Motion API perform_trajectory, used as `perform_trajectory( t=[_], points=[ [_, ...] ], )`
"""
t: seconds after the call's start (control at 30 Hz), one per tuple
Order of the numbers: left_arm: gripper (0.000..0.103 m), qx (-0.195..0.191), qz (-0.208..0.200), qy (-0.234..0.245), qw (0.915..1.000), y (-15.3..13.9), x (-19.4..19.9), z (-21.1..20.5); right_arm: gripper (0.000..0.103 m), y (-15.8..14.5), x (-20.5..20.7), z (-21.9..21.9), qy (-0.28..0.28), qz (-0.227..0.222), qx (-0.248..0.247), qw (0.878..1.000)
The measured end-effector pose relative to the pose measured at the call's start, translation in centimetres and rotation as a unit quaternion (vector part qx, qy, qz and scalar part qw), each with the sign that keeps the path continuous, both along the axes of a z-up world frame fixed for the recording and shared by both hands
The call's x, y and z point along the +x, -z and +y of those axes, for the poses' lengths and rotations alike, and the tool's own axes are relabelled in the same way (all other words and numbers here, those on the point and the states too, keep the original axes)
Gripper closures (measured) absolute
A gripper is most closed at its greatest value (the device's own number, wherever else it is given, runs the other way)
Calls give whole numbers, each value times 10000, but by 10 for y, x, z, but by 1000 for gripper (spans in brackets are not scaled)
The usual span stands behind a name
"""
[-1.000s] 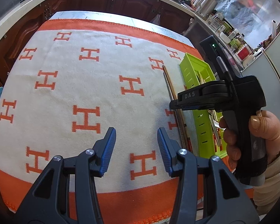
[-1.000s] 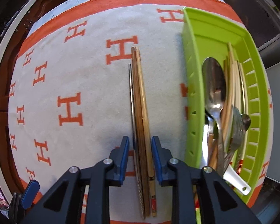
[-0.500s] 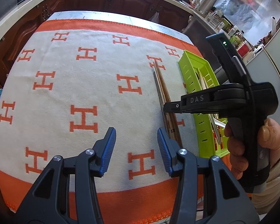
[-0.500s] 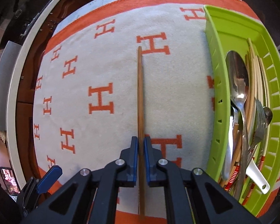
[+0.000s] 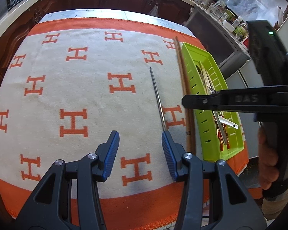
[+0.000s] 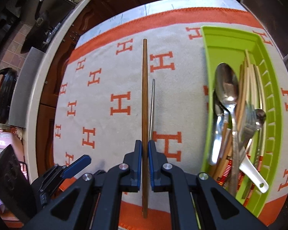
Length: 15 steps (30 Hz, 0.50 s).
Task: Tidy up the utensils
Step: 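Lift the wooden chopstick with the right tool toward the tray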
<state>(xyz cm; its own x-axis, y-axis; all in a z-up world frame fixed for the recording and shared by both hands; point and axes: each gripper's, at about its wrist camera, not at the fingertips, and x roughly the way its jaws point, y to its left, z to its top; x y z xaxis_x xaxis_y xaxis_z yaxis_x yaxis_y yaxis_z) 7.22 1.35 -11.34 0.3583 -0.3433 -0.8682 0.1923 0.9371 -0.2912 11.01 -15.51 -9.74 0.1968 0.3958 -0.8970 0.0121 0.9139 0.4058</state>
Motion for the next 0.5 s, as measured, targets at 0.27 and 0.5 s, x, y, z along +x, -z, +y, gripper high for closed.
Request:
perform_trajectory(
  t=[0.27, 0.5],
  points=[
    [60, 214, 72, 296, 9993, 6, 7, -36, 97, -30, -25, -54, 386, -398, 268, 9981],
    [60, 449, 228, 381, 9980, 19, 21, -70, 97, -39, -46, -104, 857, -586, 422, 9937]
  ],
)
